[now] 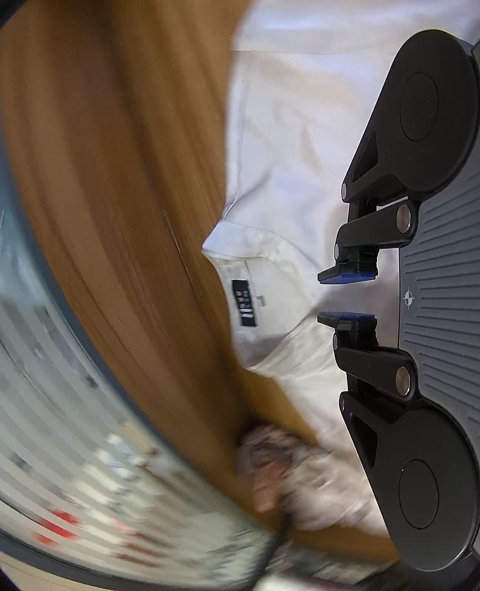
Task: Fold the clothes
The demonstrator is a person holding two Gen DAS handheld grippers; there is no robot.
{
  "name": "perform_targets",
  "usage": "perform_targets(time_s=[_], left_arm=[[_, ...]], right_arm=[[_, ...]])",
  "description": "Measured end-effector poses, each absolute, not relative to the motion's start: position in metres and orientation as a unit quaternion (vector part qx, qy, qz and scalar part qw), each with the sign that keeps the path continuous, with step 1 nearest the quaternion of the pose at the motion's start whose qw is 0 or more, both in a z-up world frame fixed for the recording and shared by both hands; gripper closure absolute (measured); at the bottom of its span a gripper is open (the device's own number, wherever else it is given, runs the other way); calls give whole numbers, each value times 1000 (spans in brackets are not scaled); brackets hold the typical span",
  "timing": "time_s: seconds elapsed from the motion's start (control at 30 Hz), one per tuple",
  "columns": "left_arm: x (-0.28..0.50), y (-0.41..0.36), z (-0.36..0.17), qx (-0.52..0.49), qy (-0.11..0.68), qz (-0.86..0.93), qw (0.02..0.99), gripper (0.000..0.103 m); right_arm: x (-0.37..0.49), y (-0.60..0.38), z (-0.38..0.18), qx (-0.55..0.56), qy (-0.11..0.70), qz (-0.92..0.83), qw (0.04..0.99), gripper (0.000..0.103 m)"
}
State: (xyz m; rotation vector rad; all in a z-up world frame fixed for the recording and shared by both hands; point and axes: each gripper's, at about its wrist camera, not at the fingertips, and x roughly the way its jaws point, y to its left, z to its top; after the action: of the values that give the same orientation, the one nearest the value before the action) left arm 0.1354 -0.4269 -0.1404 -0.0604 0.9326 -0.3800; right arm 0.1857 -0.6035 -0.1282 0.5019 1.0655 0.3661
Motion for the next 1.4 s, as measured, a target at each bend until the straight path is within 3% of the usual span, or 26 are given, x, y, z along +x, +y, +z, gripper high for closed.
perform_targets(time_s=[0.2,0.23,0.27,0.3,0.33,0.67,0.9,1.4], left_arm=[[140,-428,-153,-29,462,-190,866,98],[141,-427,-154,-30,466,-191,864,92],[142,-426,-153,-30,467,-190,863,73],[141,-424,-150,-28,461,-188,867,60],[140,-420,-146,-24,451,-186,873,59],[161,-363,-143,-5,441,-119,890,61],[182,-360,-155,-12,446,-122,886,79],[217,-394,-180,33,438,-120,890,79]], right_arm=[[197,-610,-139,289,514,173,789,74],[199,-612,-140,298,517,173,784,74],[200,-611,-139,291,515,171,788,74],[200,-611,-137,279,512,170,794,74],[201,-610,-135,266,509,168,801,74],[205,-609,-119,146,480,148,852,74],[211,-606,-128,81,486,131,860,75],[239,-584,-148,-11,471,118,874,77]])
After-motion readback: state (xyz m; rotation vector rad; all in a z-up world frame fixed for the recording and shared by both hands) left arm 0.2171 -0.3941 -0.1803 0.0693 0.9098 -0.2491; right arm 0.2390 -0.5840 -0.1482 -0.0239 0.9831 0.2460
